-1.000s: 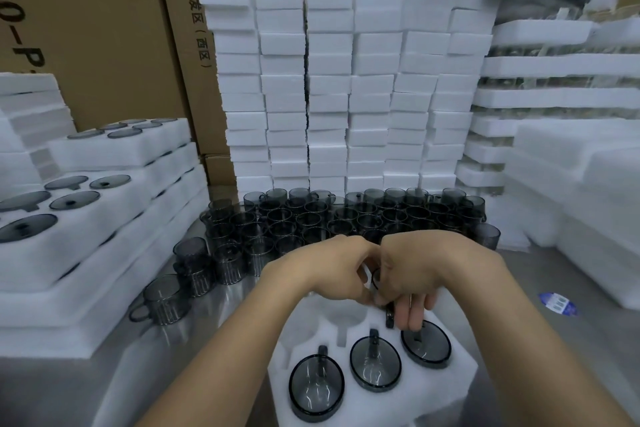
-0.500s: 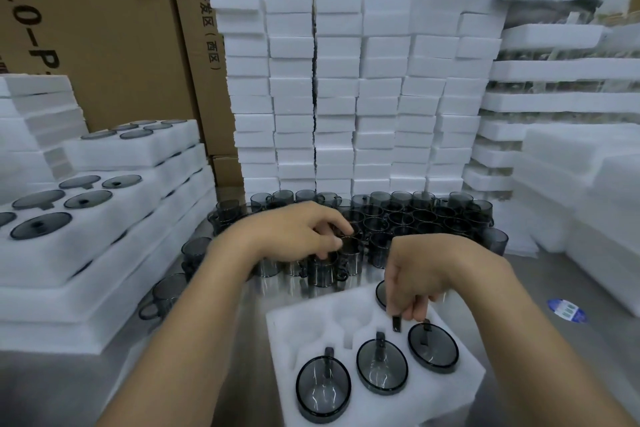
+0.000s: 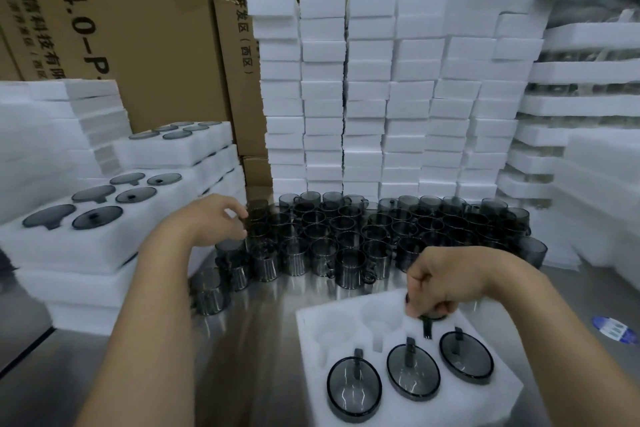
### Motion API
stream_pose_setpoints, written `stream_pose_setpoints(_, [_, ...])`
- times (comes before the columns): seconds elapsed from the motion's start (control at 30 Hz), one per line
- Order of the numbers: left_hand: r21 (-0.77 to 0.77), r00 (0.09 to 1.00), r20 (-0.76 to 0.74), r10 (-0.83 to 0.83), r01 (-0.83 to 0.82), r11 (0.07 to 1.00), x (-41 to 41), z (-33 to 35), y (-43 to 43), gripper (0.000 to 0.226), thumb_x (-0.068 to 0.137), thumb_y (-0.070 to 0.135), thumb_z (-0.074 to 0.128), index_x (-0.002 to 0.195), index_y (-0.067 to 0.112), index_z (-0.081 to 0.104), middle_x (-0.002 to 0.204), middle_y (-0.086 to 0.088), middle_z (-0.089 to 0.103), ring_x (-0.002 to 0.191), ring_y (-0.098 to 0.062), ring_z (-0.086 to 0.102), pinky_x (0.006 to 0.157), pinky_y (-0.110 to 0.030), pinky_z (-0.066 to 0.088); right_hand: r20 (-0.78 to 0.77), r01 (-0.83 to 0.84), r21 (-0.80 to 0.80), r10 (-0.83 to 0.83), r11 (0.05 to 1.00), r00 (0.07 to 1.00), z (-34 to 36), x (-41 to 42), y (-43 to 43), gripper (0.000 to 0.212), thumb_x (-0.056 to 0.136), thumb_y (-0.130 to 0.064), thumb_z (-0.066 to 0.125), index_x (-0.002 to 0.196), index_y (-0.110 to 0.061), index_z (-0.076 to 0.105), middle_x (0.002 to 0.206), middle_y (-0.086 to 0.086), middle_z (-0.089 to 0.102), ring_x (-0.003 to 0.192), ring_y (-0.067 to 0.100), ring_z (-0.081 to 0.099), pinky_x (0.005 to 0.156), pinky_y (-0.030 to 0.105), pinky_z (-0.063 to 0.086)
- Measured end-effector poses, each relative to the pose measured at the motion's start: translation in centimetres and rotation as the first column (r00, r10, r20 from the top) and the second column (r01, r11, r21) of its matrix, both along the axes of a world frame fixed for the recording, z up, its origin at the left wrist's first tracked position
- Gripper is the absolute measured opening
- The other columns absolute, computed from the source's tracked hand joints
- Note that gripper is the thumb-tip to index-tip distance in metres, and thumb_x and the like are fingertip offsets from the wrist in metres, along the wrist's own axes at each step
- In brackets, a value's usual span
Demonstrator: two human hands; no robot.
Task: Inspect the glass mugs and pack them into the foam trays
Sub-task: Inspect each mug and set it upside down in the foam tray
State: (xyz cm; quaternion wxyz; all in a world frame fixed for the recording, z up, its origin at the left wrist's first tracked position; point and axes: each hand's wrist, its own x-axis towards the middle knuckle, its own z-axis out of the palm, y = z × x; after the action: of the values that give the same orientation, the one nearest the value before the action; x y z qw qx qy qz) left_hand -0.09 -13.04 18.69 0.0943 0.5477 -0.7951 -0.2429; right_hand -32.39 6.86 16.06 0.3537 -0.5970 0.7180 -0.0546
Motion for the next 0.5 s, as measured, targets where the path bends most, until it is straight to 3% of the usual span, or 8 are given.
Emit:
stream_pose_setpoints(0.17, [0.117, 0.985, 0.158, 0.067, -0.086, 0.989, 1.4, -0.9, -0.1, 0.079, 0.085, 0.023, 0.092, 0.151, 0.034, 0.050, 0.158, -0.010, 0.044, 0.136, -0.035, 0.052, 0.100, -0.045, 0.052, 0.032, 0.000, -0.014, 0.001, 1.000, 0.999, -0.4, -0.1, -0.1, 0.018, 0.091, -0.016, 0.083, 0.079, -0.015, 0.070, 0.070, 0.000, 0.068, 0.066, 0.012, 0.062, 0.065, 0.023, 0.052])
stream_pose_setpoints(0.23, [0.173, 0.982, 0.172, 0.078, -0.108, 0.979, 1.6, -1.2, -0.1, 0.093, 0.080, 0.021, 0.096, 0.154, 0.038, 0.044, 0.161, -0.010, 0.042, 0.135, -0.036, 0.055, 0.085, -0.043, 0.056, 0.027, -0.002, -0.016, 0.002, 1.000, 1.000, -0.4, -0.1, -0.1, 0.014, 0.091, -0.016, 0.083, 0.084, -0.014, 0.071, 0.070, -0.001, 0.068, 0.066, 0.011, 0.062, 0.064, 0.022, 0.052])
stream_pose_setpoints(0.33, [0.200, 0.981, 0.177, 0.077, -0.113, 0.973, 1.4, -1.9, -0.1, 0.104, 0.076, 0.020, 0.099, 0.158, 0.040, 0.038, 0.162, -0.007, 0.042, 0.133, -0.035, 0.056, 0.064, -0.035, 0.048, 0.029, 0.003, -0.027, -0.002, 1.000, 1.000, -0.3, 0.0, 0.0, 0.014, 0.091, -0.015, 0.084, 0.086, -0.014, 0.071, 0.069, -0.001, 0.068, 0.065, 0.011, 0.062, 0.064, 0.022, 0.052])
stream_pose_setpoints(0.5, [0.214, 0.974, 0.215, 0.067, -0.114, 0.970, 0.8, -3.1, 0.0, 0.105, 0.079, 0.014, 0.096, 0.162, 0.033, 0.034, 0.158, -0.009, 0.042, 0.125, -0.033, 0.053, 0.070, -0.032, 0.052, 0.042, 0.007, -0.035, -0.005, 0.999, 0.999, -0.3, 0.1, 0.1, 0.016, 0.090, -0.015, 0.085, 0.085, -0.015, 0.070, 0.068, -0.003, 0.069, 0.065, 0.010, 0.064, 0.066, 0.022, 0.053])
